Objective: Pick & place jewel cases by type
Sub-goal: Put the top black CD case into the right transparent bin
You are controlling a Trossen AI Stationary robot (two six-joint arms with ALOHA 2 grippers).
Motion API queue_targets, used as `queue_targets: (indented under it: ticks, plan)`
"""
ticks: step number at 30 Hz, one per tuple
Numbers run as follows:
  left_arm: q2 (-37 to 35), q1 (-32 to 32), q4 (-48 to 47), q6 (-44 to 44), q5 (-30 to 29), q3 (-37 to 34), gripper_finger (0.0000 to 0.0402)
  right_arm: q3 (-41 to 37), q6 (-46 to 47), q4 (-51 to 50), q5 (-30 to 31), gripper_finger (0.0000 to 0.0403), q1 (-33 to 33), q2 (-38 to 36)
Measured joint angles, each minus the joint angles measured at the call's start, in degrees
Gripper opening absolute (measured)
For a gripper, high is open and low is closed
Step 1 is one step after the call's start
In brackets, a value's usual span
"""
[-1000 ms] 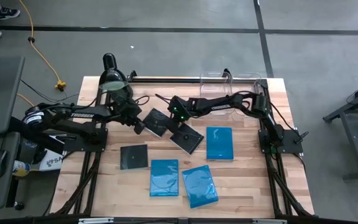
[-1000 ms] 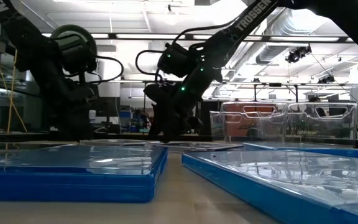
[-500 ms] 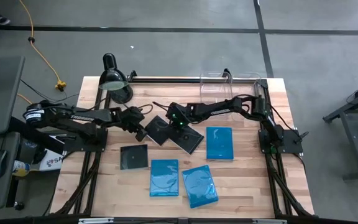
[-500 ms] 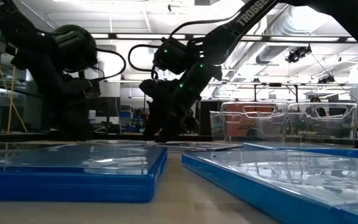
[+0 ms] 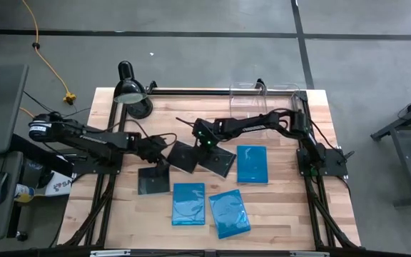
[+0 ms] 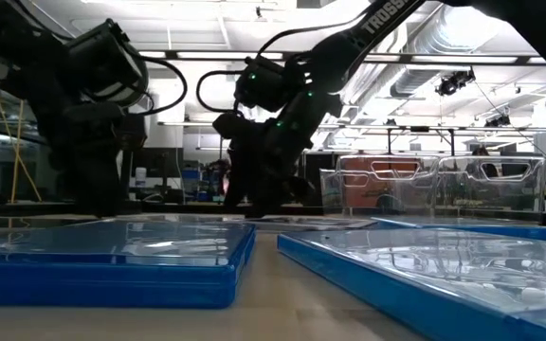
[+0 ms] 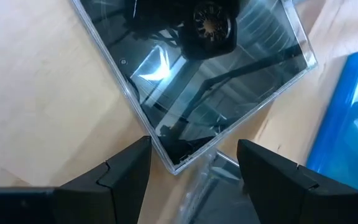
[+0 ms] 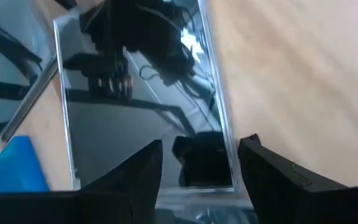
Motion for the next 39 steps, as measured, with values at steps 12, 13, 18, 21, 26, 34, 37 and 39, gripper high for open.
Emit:
queue_targets:
  ticks: [12, 13, 18, 21, 26, 34, 37, 39]
  plan:
    - [0.0, -0.7, 0.7, -0.7, 0.0, -0.1, 0.0236, 0.0, 8.4, -5.6, 3.7, 0.0199, 2.0, 0.0]
    - [0.0, -0.7, 0.7, -0.7, 0.0, -0.1, 0.0236, 0.0, 9.0, -6.2, 3.8, 0.0199, 2.0, 0.0]
    - [0.0, -0.7, 0.7, -0.1, 0.0, -0.1, 0.0236, 0.0, 12.4, -7.9, 4.8, 0.0199, 2.7, -0.1]
    - [0.0, -0.7, 0.7, -0.1, 0.0, -0.1, 0.0236, 0.0, 15.3, -8.1, 5.4, 0.0199, 3.3, -0.1]
    - [0.0, -0.7, 0.7, 1.5, -0.4, -0.1, 0.0236, 0.0, 20.3, -9.3, 6.5, 0.0199, 5.1, -0.3]
    - [0.0, -0.6, 0.6, 6.3, -0.6, -0.1, 0.0236, -0.1, 31.8, -6.5, 7.9, 0.0199, 8.2, -0.3]
    - [0.0, -0.6, 0.6, 8.0, -0.7, -0.1, 0.0236, -0.3, 36.6, -3.4, 8.7, 0.0199, 9.1, -0.2]
    - [0.0, -0.6, 0.6, 9.0, -0.6, -0.1, 0.0236, -0.3, 39.3, -2.0, 9.9, 0.0199, 9.7, -0.1]
